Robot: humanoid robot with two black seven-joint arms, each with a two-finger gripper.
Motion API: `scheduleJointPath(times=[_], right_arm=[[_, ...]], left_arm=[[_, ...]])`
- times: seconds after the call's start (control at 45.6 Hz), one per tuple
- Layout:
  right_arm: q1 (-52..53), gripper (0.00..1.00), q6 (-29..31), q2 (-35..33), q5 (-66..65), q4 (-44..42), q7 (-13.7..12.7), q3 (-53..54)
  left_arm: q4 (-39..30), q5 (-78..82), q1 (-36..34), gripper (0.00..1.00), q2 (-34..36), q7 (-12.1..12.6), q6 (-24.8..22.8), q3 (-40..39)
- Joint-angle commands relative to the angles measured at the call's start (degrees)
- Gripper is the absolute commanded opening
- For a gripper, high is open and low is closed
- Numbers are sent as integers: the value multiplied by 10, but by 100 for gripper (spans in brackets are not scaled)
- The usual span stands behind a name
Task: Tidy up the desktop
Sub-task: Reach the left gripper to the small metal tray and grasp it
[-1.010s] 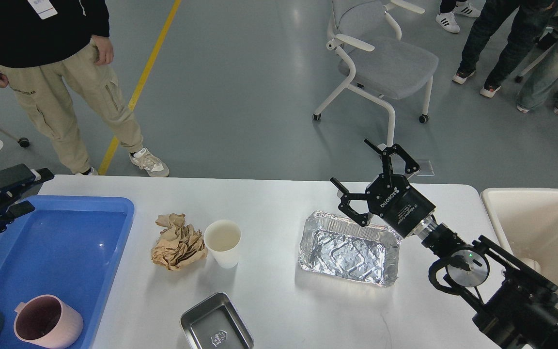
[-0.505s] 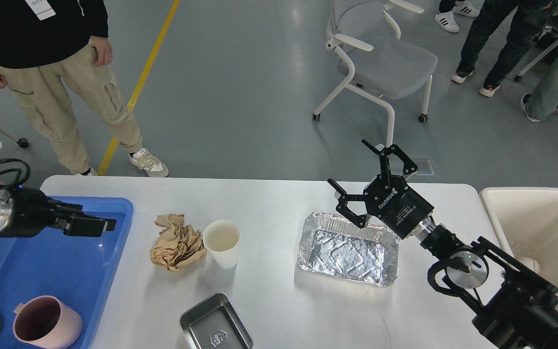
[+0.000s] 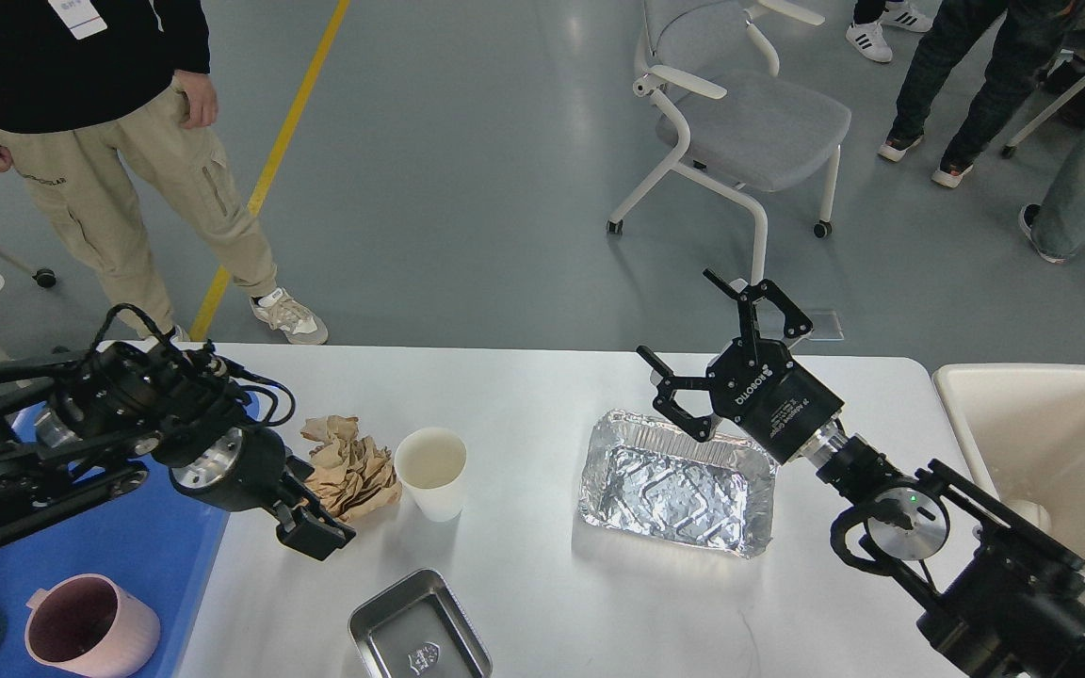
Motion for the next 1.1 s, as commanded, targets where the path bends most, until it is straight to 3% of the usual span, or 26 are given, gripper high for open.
scheduleJointPath(times=[0.0,0.373,0.593,0.856,1.076], right_arm=[[-1,100,0,-2,0,2,0,2],[-9,100,1,-3,0,9,0,2],[-10,100,1,-4,0,16,0,3],[-14,100,1,-4,0,21,1,4],[-15,100,1,-5,0,24,1,5]], left_arm=[[3,8,-8,97,-36,1,0,30],[60,41,4,96,-109,-6,8,62],[84,41,13,91,-120,-33,33,62],[108,42,19,79,-143,-41,43,63],[131,43,30,78,-166,-42,43,64]])
